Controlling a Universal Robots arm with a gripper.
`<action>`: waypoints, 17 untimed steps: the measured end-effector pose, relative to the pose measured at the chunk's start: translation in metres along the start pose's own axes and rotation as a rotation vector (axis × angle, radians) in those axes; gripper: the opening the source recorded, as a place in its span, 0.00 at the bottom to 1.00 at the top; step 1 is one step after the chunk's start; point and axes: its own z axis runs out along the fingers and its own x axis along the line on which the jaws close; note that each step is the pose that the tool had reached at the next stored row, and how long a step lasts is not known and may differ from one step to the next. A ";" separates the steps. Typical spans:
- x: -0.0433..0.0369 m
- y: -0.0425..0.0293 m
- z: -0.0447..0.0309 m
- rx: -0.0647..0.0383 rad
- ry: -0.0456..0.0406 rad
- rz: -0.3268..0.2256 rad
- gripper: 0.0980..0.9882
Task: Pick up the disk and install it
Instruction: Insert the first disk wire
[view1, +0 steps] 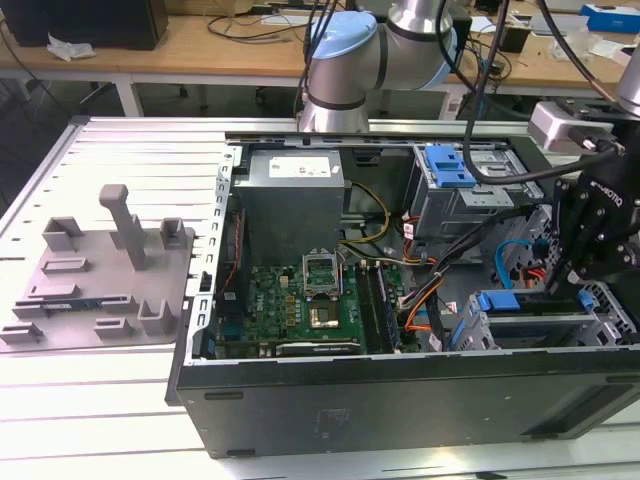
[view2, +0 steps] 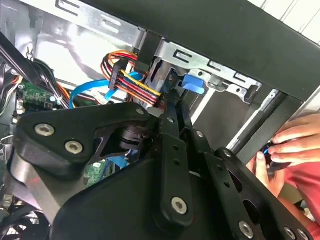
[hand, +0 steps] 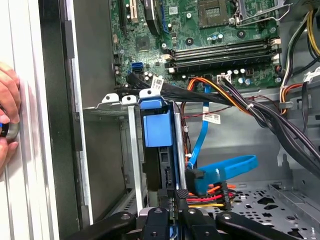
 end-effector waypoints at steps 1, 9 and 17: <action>0.0000 0.0000 0.0000 0.000 0.0001 0.000 0.07; 0.0054 0.0007 -0.0376 0.000 0.0075 0.000 0.49; 0.0054 0.0007 -0.0378 0.000 0.0082 0.000 0.57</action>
